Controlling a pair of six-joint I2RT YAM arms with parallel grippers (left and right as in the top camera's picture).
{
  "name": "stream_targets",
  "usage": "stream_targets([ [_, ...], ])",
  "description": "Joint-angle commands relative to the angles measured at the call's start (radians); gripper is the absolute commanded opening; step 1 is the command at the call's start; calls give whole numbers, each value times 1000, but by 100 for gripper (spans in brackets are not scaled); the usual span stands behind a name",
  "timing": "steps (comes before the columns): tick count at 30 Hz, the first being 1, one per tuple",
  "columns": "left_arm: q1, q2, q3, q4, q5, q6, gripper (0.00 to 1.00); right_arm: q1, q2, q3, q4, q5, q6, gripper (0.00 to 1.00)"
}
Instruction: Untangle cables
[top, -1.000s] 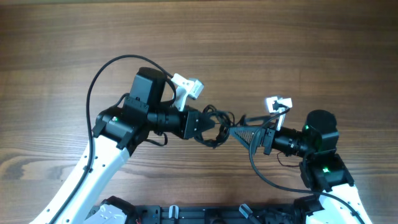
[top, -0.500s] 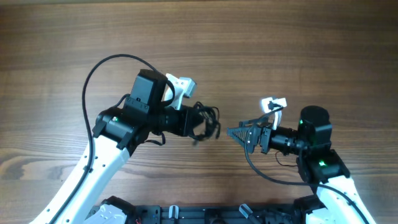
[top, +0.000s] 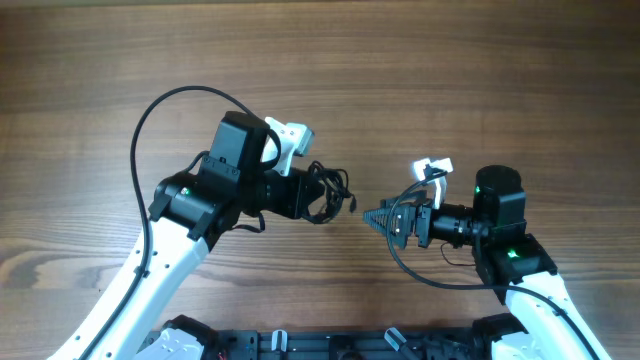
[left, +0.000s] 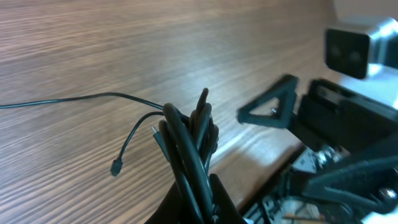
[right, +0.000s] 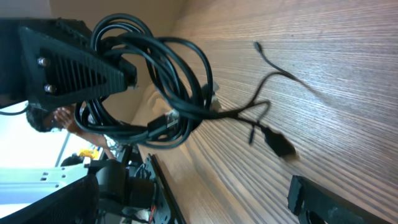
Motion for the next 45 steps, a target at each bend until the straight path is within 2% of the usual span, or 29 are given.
stream_targets([
  [1,-3,1,16,2,74,55,4,-1,5,1,25,-75,-23,99],
  [8,-3,1,16,3,161,55,4,-1,5,1,33,-97,51,98],
  [15,-3,1,16,4,174,55,4,-1,5,1,53,-126,48,97],
  [20,-3,1,16,22,238,55,4,-1,5,1,62,-127,48,91],
  [45,-3,1,16,23,276,55,4,-1,5,1,142,-155,19,76],
])
